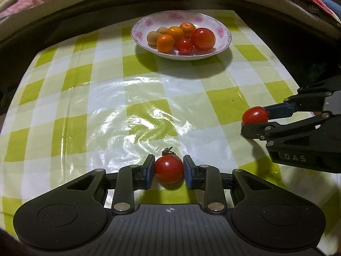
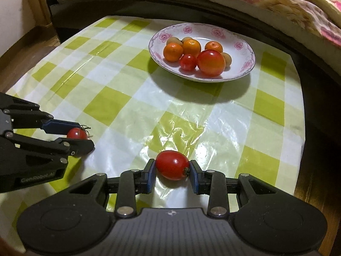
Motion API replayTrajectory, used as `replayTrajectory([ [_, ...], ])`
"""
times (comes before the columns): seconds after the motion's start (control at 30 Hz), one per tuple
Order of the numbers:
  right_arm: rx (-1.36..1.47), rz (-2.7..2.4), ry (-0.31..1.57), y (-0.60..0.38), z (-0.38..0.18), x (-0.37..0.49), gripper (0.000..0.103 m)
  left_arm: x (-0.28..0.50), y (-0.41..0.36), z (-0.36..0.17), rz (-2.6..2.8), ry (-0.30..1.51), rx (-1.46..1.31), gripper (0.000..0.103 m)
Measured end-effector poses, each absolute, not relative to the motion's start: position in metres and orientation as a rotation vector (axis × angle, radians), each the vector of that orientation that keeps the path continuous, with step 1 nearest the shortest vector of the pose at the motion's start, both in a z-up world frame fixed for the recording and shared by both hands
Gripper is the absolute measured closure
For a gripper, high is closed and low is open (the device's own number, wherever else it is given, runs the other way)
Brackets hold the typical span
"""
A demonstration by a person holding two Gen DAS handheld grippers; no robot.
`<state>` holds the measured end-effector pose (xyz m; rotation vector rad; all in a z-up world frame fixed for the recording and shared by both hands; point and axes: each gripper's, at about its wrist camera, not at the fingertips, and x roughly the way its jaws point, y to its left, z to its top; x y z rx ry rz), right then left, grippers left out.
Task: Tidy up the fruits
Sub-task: 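Carry the cherry tomato and red tomato with both tools over the plate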
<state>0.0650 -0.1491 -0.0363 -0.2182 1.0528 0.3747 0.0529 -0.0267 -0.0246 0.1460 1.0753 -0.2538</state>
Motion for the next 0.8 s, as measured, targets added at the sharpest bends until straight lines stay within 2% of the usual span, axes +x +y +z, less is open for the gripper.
replayTrajectory([
  [0.17, -0.216, 0.379, 1.053, -0.1488, -0.0381, 0.0674, 0.067, 0.0524, -0.0269, -0.0253, -0.258, 1.067, 0.153, 0.063],
  [0.33, -0.231, 0.384, 1.047, -0.147, -0.0381, 0.0678, 0.067, 0.0538, -0.0262, -0.0264, -0.255, 1.064, 0.151, 0.053],
  [0.37, -0.231, 0.386, 1.047, -0.1469, -0.0381, 0.0682, 0.067, 0.0539, -0.0269, -0.0266, -0.261, 1.067, 0.152, 0.049],
  [0.4, -0.231, 0.387, 1.046, -0.1468, -0.0383, 0.0688, 0.067, 0.0536, -0.0287, -0.0273, -0.276, 1.072, 0.154, 0.041],
  [0.5, -0.233, 0.388, 1.046, -0.1461, -0.0385, 0.0696, 0.066, 0.0511, -0.0348, -0.0288, -0.27, 1.062, 0.188, 0.035],
  [0.67, -0.238, 0.39, 1.047, -0.1449, -0.0383, 0.0706, 0.066, 0.053, -0.0318, -0.0283, -0.266, 1.072, 0.164, 0.042],
  [0.8, -0.242, 0.392, 1.047, -0.1443, -0.0383, 0.0708, 0.066, 0.0531, -0.0356, -0.0261, -0.281, 1.077, 0.164, 0.059],
])
